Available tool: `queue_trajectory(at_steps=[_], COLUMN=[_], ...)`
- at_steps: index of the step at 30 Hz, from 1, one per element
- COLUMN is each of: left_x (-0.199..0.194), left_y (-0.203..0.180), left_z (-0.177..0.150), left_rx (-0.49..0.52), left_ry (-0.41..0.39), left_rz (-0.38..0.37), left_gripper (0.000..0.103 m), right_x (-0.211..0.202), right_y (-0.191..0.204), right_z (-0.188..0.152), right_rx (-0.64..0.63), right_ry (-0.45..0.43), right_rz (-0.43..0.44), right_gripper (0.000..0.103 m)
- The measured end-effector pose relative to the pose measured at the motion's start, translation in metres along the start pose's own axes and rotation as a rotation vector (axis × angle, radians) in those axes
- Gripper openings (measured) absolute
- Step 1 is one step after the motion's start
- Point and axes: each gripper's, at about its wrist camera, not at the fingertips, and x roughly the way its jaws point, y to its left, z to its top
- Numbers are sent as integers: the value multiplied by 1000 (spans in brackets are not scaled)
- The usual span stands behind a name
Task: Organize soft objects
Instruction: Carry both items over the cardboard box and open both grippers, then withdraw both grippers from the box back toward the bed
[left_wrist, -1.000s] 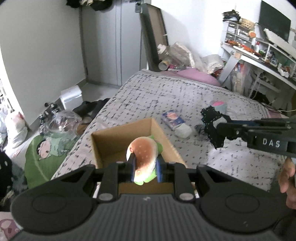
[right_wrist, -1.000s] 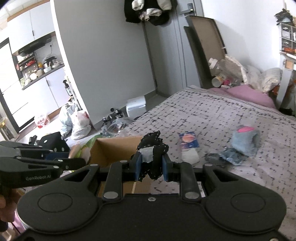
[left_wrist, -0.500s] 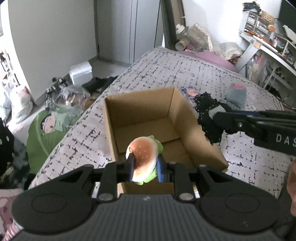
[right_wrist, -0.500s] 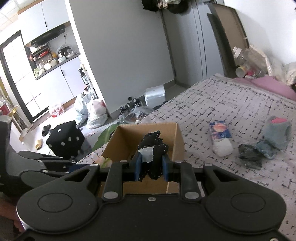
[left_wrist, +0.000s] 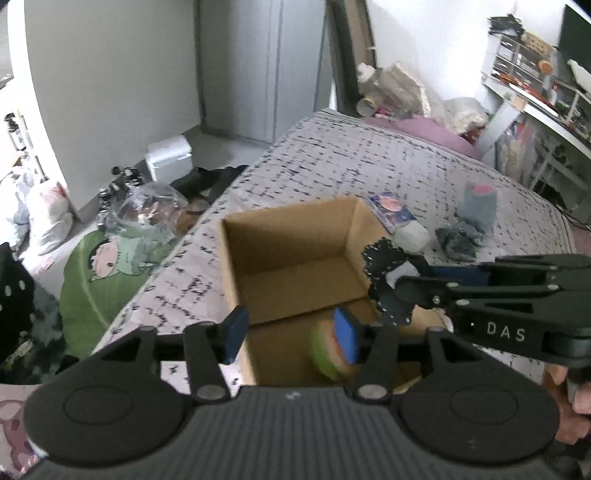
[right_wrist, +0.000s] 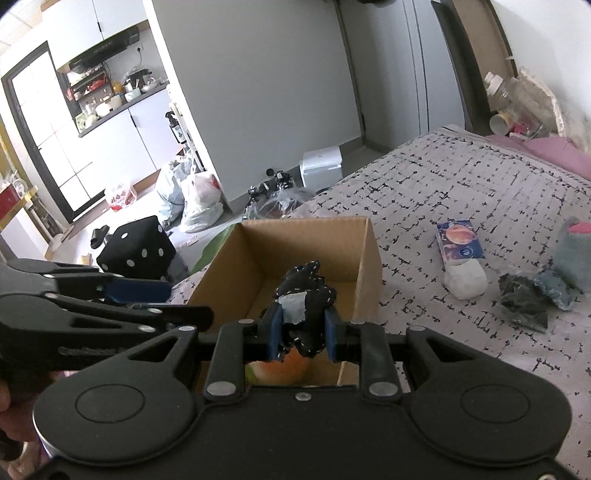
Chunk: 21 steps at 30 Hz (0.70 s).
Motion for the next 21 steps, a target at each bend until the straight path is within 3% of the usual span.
queue_trajectory(at_steps=[5,7,8,10,21], left_x=[-12,-17,-20,-23,-36], left_y=[17,20,22,24,6], left_z=[3,6,7,10,23], left_rx=[-69,-90,-106,-133,-109], left_ry=[-34,-54,-62,-73,-100], left_rz=[25,47,50,50,21], left_gripper=[64,67,69,72,79], right_x=[3,4,3,-2,-40], right_y=[5,5,5,3,-21], right_z=[3,4,4,5,9], right_rx=[-6,-10,-6,-5,13], right_ry=[15,28,28,17,-1], right_rz=[23,25,23,16,-17], right_gripper=[30,40,53,61,80])
